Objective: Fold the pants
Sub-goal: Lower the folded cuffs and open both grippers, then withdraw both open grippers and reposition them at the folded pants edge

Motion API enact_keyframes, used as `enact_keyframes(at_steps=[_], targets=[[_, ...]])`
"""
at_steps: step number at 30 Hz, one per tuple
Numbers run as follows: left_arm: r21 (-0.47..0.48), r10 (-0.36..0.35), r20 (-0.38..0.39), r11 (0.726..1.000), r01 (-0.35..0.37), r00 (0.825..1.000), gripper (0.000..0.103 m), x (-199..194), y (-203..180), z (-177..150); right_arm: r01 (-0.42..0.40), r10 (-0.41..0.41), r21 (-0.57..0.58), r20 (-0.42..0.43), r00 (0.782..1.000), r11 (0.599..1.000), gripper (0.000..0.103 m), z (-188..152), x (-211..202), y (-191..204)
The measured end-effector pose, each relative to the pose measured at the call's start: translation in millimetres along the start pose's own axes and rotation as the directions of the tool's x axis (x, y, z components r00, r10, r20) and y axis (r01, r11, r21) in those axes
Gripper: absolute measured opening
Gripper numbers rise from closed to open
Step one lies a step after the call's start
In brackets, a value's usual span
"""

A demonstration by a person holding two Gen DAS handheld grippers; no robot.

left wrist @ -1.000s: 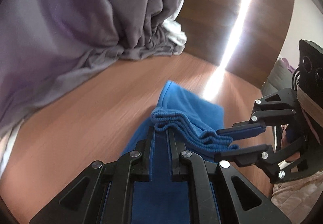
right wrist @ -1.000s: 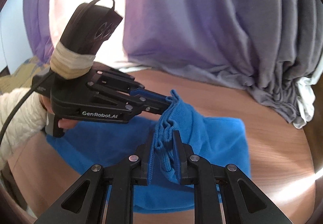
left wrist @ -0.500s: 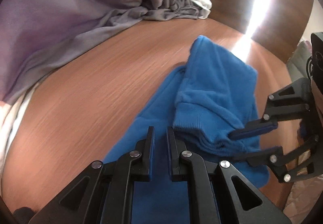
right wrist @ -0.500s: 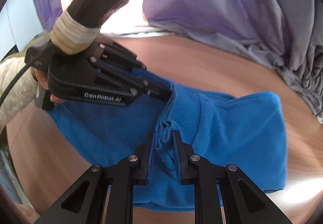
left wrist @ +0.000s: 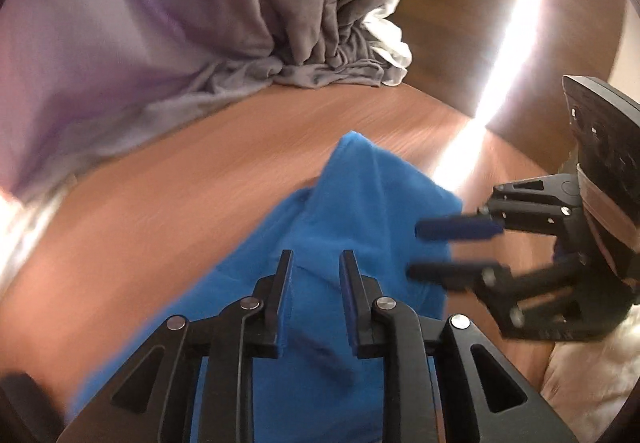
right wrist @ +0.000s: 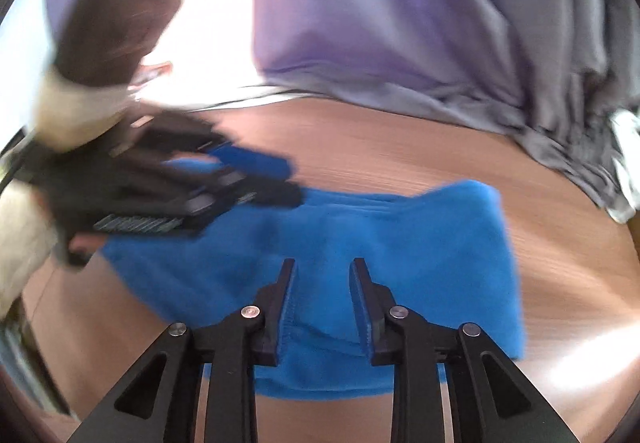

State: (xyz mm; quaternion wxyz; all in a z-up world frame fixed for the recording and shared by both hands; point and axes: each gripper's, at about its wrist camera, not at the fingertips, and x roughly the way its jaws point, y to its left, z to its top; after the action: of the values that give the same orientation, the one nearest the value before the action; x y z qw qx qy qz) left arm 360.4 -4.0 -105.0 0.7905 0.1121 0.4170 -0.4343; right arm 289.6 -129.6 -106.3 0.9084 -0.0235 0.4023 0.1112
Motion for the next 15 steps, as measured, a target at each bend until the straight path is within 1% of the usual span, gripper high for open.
enact_keyframes(at_steps=[1, 3, 4, 5, 6, 8, 10, 11, 13, 15], targets=[[-0.044, 0.006, 0.003, 0.999, -0.006, 1.000, 0.023, 4.9, -3.2, -2.7, 0.013, -0.013, 0.017, -0.004, 1.000, 1.000, 0.028, 0.0, -0.4, -7.1], [-0.091, 0.035, 0.010, 0.995, -0.034, 0.999, 0.024, 10.1, -8.8, -6.3, 0.048, -0.049, 0.080, 0.003, 0.999, 0.996, 0.029, -2.0, -5.3, -28.7], [-0.108, 0.056, 0.009, 0.993, -0.055, 0.998, 0.028, 12.5, -10.6, -7.3, 0.062, -0.063, 0.104, 0.009, 0.998, 0.993, 0.032, -2.3, -8.4, -37.0], [-0.138, 0.084, 0.005, 0.987, -0.083, 0.996, 0.031, 16.4, -11.7, -9.6, 0.081, -0.084, 0.131, 0.019, 0.996, 0.988, 0.039, -3.1, -13.0, -46.4], [-0.154, 0.089, -0.001, 0.984, -0.089, 0.996, 0.031, 19.3, -11.6, -11.4, 0.103, -0.110, 0.159, 0.035, 0.993, 0.982, 0.042, -4.5, -18.4, -56.6], [-0.205, 0.091, -0.038, 0.974, -0.097, 0.995, 0.031, 30.3, -9.2, -19.3, 0.139, -0.151, 0.191, 0.049, 0.987, 0.972, 0.042, -6.1, -25.8, -71.4], [-0.229, 0.115, -0.069, 0.965, -0.128, 0.991, 0.031, 37.0, -8.2, -25.8, 0.164, -0.177, 0.207, 0.047, 0.983, 0.964, 0.042, -4.9, -27.0, -85.3], [-0.240, 0.118, -0.067, 0.962, -0.131, 0.991, 0.031, 37.3, -7.9, -27.8, 0.179, -0.193, 0.217, 0.045, 0.980, 0.960, 0.042, -5.2, -27.6, -92.9], [-0.288, 0.127, -0.076, 0.947, -0.144, 0.989, 0.032, 36.5, -5.6, -30.6, 0.183, -0.198, 0.232, 0.043, 0.979, 0.955, 0.042, -3.7, -26.2, -100.4], [-0.308, 0.131, -0.083, 0.939, -0.150, 0.988, 0.032, 35.9, -4.9, -32.9, 0.181, -0.197, 0.251, 0.042, 0.979, 0.951, 0.042, -3.2, -24.9, -109.2]])
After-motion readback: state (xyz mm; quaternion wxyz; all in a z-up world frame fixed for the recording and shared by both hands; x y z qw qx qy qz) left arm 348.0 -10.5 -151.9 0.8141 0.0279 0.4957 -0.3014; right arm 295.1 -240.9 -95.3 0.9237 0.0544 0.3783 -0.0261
